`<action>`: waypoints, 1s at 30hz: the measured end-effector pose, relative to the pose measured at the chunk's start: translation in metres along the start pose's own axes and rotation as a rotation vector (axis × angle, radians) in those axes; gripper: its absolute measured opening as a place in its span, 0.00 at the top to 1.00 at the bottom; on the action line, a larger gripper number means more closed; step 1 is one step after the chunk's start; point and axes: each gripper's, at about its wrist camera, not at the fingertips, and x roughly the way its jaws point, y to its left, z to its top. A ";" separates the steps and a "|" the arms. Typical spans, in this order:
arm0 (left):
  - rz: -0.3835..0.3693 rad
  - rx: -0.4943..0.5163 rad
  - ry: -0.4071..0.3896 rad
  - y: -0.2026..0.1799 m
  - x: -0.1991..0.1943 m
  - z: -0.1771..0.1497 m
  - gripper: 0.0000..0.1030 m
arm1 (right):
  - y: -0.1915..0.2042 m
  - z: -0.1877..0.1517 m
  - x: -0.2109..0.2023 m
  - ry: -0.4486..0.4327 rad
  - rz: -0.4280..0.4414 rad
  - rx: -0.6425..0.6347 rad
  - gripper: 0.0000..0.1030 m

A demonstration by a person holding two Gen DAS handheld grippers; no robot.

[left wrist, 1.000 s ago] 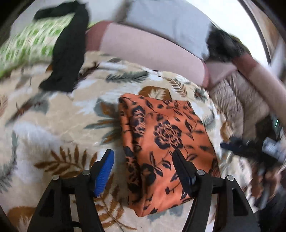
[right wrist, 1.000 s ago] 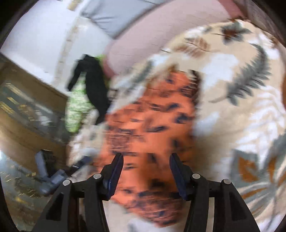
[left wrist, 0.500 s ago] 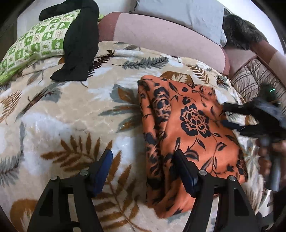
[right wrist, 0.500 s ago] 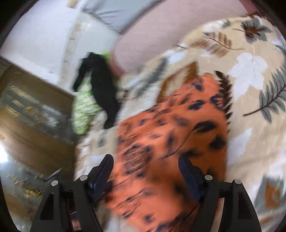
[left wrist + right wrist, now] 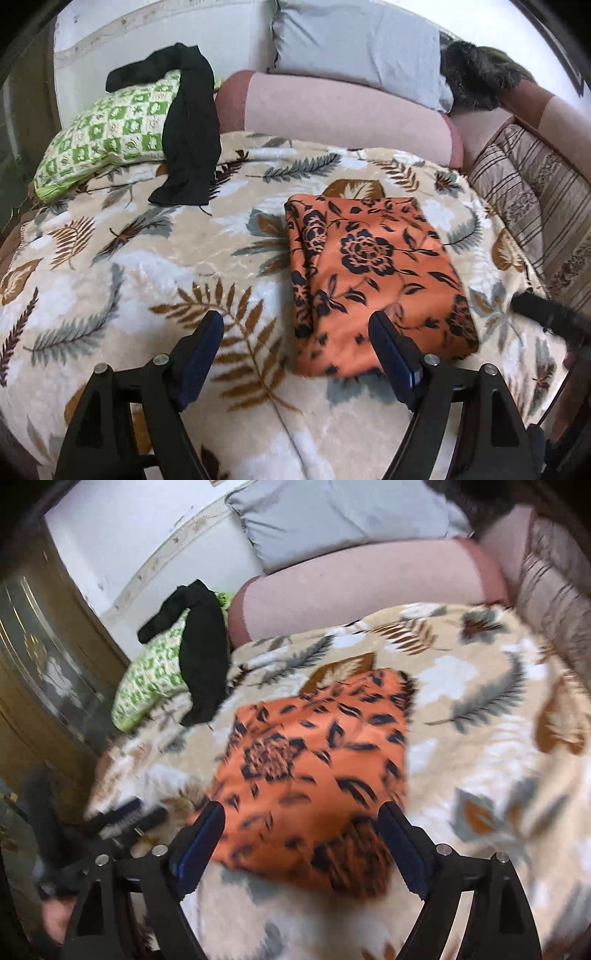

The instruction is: Fold small clothes

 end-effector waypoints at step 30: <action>0.160 -0.024 -0.025 -0.029 -0.085 -0.049 0.07 | 0.054 -0.069 -0.074 0.022 -0.376 -0.172 0.00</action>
